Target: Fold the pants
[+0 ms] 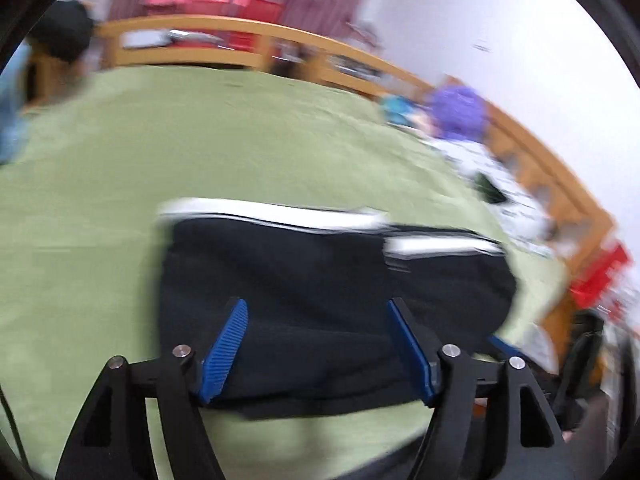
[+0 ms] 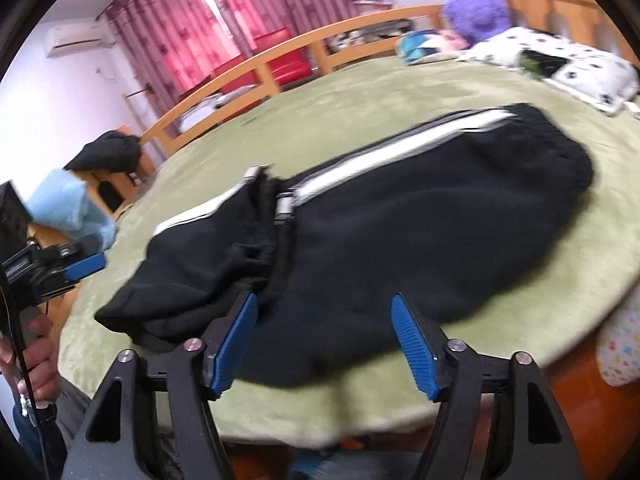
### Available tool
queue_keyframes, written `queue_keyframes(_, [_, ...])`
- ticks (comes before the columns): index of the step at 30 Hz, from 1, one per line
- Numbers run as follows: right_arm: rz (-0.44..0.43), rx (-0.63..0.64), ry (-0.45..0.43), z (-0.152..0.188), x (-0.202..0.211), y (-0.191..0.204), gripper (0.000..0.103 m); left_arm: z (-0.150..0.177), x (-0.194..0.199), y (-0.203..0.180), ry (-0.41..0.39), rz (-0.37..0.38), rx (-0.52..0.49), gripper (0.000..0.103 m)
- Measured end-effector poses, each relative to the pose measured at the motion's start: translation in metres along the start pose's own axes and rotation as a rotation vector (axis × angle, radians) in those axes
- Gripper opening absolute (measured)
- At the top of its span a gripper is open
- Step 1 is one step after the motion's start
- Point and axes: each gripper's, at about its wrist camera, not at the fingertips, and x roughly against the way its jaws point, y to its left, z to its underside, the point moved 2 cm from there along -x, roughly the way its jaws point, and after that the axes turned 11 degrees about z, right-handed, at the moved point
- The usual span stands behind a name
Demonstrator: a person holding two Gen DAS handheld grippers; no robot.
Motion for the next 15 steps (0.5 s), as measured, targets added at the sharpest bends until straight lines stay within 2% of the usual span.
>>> queue_keyframes(2, [-0.048,-0.008,0.022,-0.007,-0.017,0.017,0.071,0.002,0.015,0.029,-0.013,-0.114,0.0,0.07])
queue_keyframes(4, [-0.078,-0.031,0.043,-0.012,-0.031,0.029,0.074,0.01,0.021,0.056,0.002,-0.173,0.027,0.07])
queue_keyframes(6, [-0.08,-0.067,0.07,-0.02,-0.051,0.038,0.076,0.015,0.018,0.076,0.028,-0.187,0.064,0.07])
queue_keyframes(7, [-0.054,-0.076,0.105,-0.022,-0.065,0.042,0.079,0.019,0.018,0.085,0.036,-0.182,0.088,0.07])
queue_keyframes(8, [-0.033,-0.074,0.152,-0.024,-0.08,0.047,0.079,0.024,0.017,0.092,0.039,-0.174,0.108,0.07])
queue_keyframes(10, [-0.045,-0.078,0.215,-0.021,-0.103,0.055,0.076,0.029,0.014,0.099,0.042,-0.145,0.122,0.07])
queue_keyframes(12, [-0.031,-0.044,0.24,-0.018,-0.113,0.068,0.066,0.041,0.012,0.1,0.086,-0.126,0.097,0.07])
queue_keyframes(13, [-0.008,0.003,0.239,-0.018,-0.114,0.077,0.057,0.048,0.006,0.1,0.125,-0.13,0.072,0.07])
queue_keyframes(14, [0.008,0.037,0.231,-0.018,-0.113,0.083,0.041,0.051,-0.001,0.097,0.135,-0.143,0.055,0.07])
queue_keyframes(15, [-0.013,0.041,0.226,-0.022,-0.11,0.087,0.031,0.056,-0.002,0.095,0.127,-0.153,0.046,0.07])
